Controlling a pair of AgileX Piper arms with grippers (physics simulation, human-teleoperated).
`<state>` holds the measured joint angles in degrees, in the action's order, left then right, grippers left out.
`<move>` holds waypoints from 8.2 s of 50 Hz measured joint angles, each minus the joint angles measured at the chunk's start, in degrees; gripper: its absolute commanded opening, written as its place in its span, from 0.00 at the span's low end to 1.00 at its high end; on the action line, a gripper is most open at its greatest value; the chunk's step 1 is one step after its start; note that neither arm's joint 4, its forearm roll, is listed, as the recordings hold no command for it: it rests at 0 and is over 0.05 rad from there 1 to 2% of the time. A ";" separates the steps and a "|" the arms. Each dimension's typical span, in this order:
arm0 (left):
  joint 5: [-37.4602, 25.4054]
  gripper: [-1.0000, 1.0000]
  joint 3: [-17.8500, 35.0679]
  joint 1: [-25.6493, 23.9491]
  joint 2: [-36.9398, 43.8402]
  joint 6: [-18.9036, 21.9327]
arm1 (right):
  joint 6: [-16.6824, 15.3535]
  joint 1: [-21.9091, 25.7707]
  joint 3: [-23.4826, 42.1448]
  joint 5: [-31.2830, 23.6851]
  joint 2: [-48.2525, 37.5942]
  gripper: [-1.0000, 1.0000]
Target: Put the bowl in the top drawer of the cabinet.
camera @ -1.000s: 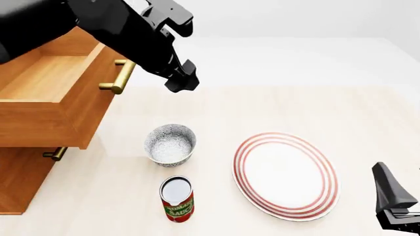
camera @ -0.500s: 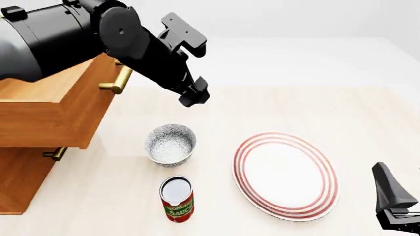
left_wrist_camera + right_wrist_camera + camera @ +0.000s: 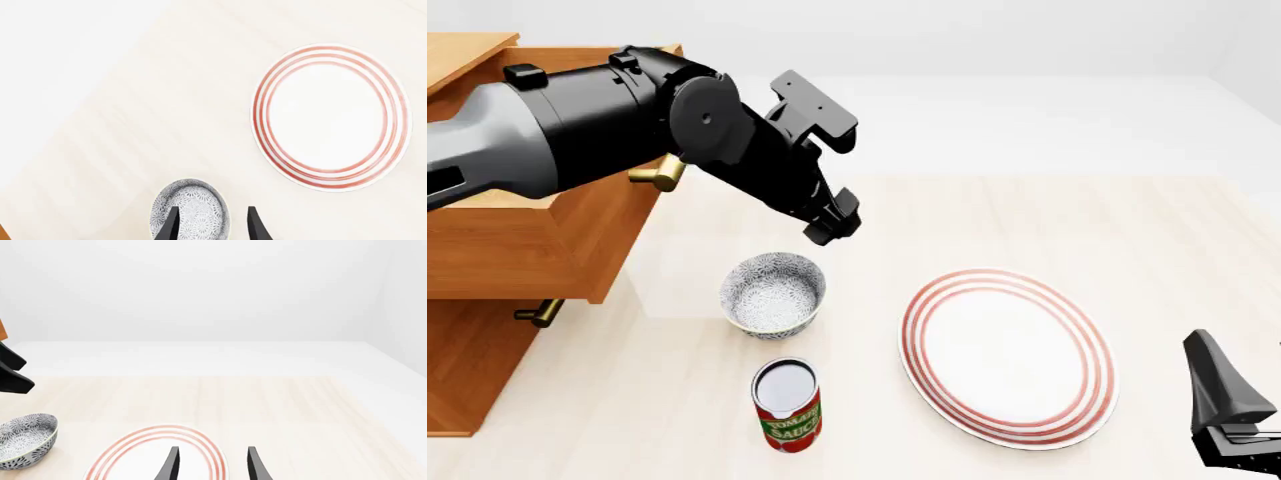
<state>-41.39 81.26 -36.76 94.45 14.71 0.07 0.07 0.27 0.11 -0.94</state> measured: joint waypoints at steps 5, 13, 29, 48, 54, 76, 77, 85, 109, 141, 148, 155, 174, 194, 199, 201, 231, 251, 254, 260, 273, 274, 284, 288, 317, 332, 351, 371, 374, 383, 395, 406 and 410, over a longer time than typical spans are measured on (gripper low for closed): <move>1.23 1.00 -1.01 0.03 0.49 0.03 | 0.00 0.00 0.00 0.00 0.00 1.00; 2.58 1.00 -1.67 -0.35 1.33 -0.62 | 0.00 0.00 0.00 0.00 0.00 1.00; 4.09 1.00 -3.53 -0.17 2.61 -1.76 | 0.00 0.00 0.00 0.00 0.00 1.00; 8.19 1.00 -8.28 -0.12 4.79 -3.74 | 0.00 0.00 0.00 0.00 0.00 1.00; 9.89 1.00 -9.75 -0.59 5.78 -4.76 | 0.00 0.00 0.00 0.00 0.00 1.00; 13.40 1.00 -13.21 -1.23 7.40 -6.64 | 0.00 0.00 0.00 0.00 0.00 1.00; 13.50 1.00 -13.28 -1.22 7.47 -6.67 | 0.00 0.00 0.00 0.00 0.00 1.00; 14.18 1.00 -13.87 -1.11 7.93 -6.90 | 0.00 0.00 0.00 0.00 0.00 1.00; 16.37 1.00 -15.58 -1.34 8.79 -8.09 | 0.00 0.00 0.00 0.00 0.00 1.00; 19.79 1.00 -18.46 -1.50 10.27 -9.80 | 0.00 0.01 0.00 0.00 0.00 1.00; 20.10 1.00 -18.73 -1.27 10.54 -9.86 | 0.00 0.02 0.00 0.00 0.01 1.00; 20.51 1.00 -19.03 -1.14 10.82 -10.01 | 0.01 0.04 0.00 -0.01 0.02 1.00; 22.47 1.00 -20.31 -1.31 11.68 -11.13 | 0.03 0.09 0.00 -0.01 0.06 1.00; 23.35 0.00 -20.99 -1.08 11.40 -11.68 | 0.00 0.01 0.00 0.00 0.01 1.00; 23.47 0.00 -21.20 -1.15 11.11 -12.03 | 0.00 0.01 0.00 0.00 0.00 1.00; 23.41 0.00 -21.18 -1.12 11.01 -12.04 | 0.00 0.01 0.00 0.00 0.00 1.00; 15.62 0.00 -16.39 -0.12 6.17 -5.94 | 0.00 0.00 0.00 0.00 0.00 1.00; 5.77 0.00 -8.96 -0.91 -0.32 1.62 | 0.00 0.00 0.00 0.00 0.00 1.00; 3.94 0.00 -7.54 -1.13 -1.44 2.65 | 0.00 0.00 0.00 0.00 0.00 1.00; 0.36 0.00 -4.58 -1.44 -3.60 4.73 | 0.00 0.00 0.00 0.00 0.00 1.00; -6.56 0.00 3.73 -1.29 -7.15 9.79 | 0.00 0.00 0.00 0.00 0.00 1.00; -7.15 0.00 4.68 -1.25 -7.30 10.29 | 0.00 0.00 0.00 0.00 0.00 1.00; -12.88 0.00 15.33 -0.97 -7.16 15.47 | 0.00 0.00 0.00 0.00 0.00 1.00; -14.71 0.00 18.88 -0.87 -6.82 17.12 | 0.00 0.00 0.00 0.00 0.00 1.00; -23.67 0.00 29.46 6.76 -10.76 26.01 | 0.00 0.00 0.00 0.00 0.00 1.00; -24.34 0.00 25.63 13.74 -17.78 27.54 | 0.00 0.00 0.00 0.00 0.00 1.00; -21.71 0.00 18.03 19.50 -23.25 25.11 | 0.00 0.00 0.00 0.00 0.00 1.00; -17.20 0.00 6.86 23.10 -28.01 21.70 | 0.00 0.00 0.00 0.00 0.00 1.00; -16.75 0.00 5.34 23.40 -28.55 21.28 | 0.00 0.00 0.00 0.00 0.00 1.00; -14.95 0.00 1.43 24.32 -29.34 20.96 | 0.00 0.00 0.00 0.00 0.00 1.00; -12.43 0.00 -1.13 25.28 -28.25 21.32 | 0.00 0.00 0.00 0.00 0.00 1.00; -10.57 0.00 -2.70 27.00 -27.45 22.24 | 0.00 0.00 0.00 0.00 0.00 1.00; -10.03 0.00 -3.29 27.63 -27.38 22.58 | 0.00 0.00 0.00 0.00 0.00 1.00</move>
<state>-51.42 77.97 -9.13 67.07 37.29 0.07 0.07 0.27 0.11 -0.94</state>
